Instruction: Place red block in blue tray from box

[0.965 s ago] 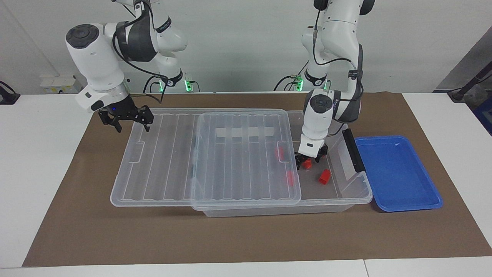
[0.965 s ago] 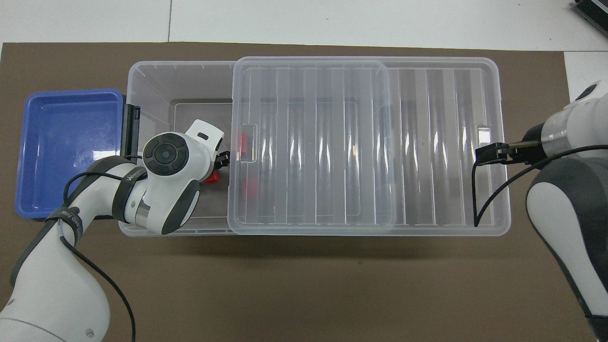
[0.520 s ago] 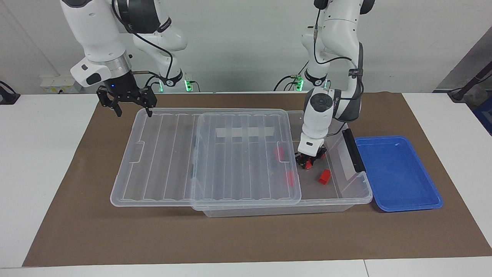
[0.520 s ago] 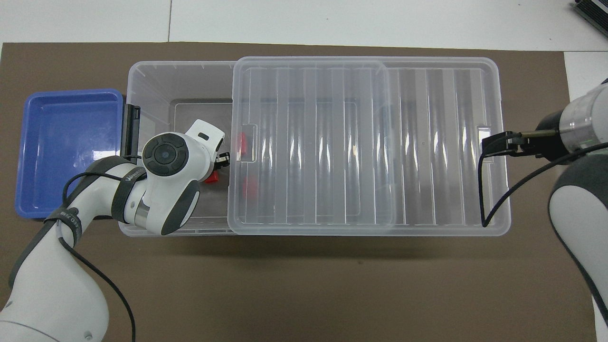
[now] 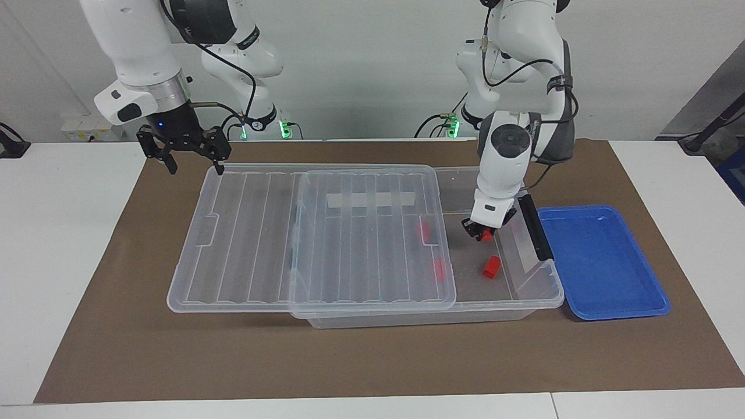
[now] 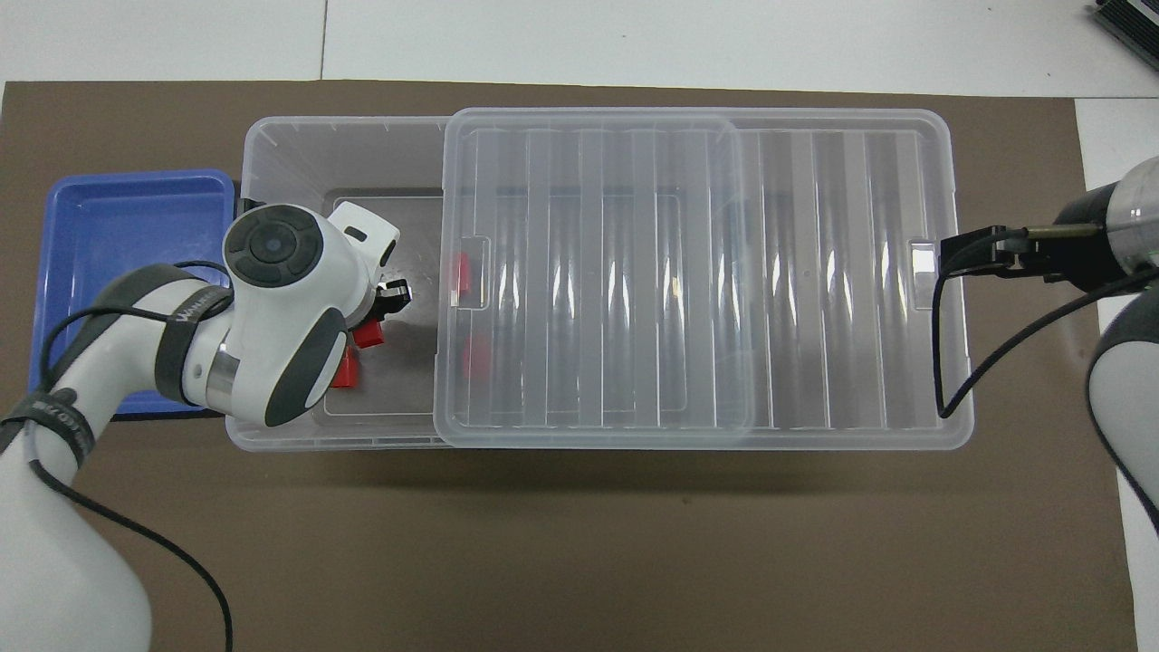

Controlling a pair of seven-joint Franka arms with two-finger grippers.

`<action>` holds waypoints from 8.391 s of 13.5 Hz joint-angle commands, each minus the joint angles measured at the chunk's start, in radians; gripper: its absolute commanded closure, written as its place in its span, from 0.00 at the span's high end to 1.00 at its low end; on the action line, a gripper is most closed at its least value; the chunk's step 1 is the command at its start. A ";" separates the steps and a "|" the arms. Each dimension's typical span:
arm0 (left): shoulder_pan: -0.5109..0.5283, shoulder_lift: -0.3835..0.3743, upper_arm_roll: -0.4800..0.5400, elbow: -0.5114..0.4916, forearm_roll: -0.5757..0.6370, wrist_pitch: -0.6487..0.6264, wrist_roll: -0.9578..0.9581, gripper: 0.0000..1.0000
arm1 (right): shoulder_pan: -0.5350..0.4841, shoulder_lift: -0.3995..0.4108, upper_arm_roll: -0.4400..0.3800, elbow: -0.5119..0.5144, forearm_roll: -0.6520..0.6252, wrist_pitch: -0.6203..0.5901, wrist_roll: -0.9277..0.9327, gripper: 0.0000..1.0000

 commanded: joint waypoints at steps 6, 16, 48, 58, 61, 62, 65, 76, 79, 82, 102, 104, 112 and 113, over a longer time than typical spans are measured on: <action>0.256 -0.003 -0.003 0.314 -0.068 -0.390 0.480 0.00 | -0.011 -0.007 0.007 -0.015 -0.007 -0.039 0.020 1.00; 0.524 0.009 -0.003 -0.009 -0.097 0.150 0.958 0.00 | -0.011 -0.005 0.004 -0.015 0.005 -0.036 0.018 1.00; 0.533 0.099 -0.006 -0.038 -0.187 0.257 1.021 0.68 | -0.045 0.062 0.004 -0.309 0.009 0.438 0.015 0.00; 0.421 -0.059 -0.017 0.394 -0.127 -0.454 0.817 0.99 | 0.150 0.050 0.007 -0.354 0.024 0.440 0.017 0.00; 0.361 -0.179 -0.028 0.379 -0.124 -0.494 0.769 1.00 | 0.173 0.050 0.007 -0.354 0.055 0.440 0.018 0.00; 0.359 -0.196 -0.034 0.336 -0.127 -0.481 0.772 1.00 | 0.184 0.050 0.008 -0.354 0.056 0.438 0.018 0.00; 0.364 -0.217 -0.032 0.284 -0.125 -0.428 0.775 1.00 | 0.200 0.050 0.008 -0.354 0.056 0.438 0.018 0.00; 0.264 -0.244 -0.020 0.215 -0.107 -0.375 0.773 1.00 | 0.202 0.024 0.005 -0.342 0.056 0.429 0.021 0.00; 0.266 -0.244 -0.020 0.215 -0.105 -0.373 0.771 1.00 | 0.133 -0.028 0.002 -0.342 0.055 0.352 0.023 0.00; 0.277 -0.244 -0.020 0.215 -0.107 -0.375 0.771 1.00 | 0.066 -0.066 -0.002 -0.338 0.050 0.325 0.021 1.00; 0.289 -0.244 -0.020 0.215 -0.107 -0.375 0.771 1.00 | 0.010 0.023 -0.002 0.068 -0.008 -0.116 0.040 1.00; 0.289 -0.244 -0.019 0.215 -0.107 -0.375 0.771 1.00 | 0.006 0.016 -0.002 0.057 -0.008 -0.126 0.040 1.00; 0.289 -0.244 -0.019 0.215 -0.107 -0.375 0.771 1.00 | -0.011 0.007 -0.002 0.037 -0.008 -0.119 0.038 1.00; 0.289 -0.244 -0.019 0.215 -0.107 -0.375 0.771 1.00 | -0.011 0.007 -0.002 0.037 -0.008 -0.119 0.040 1.00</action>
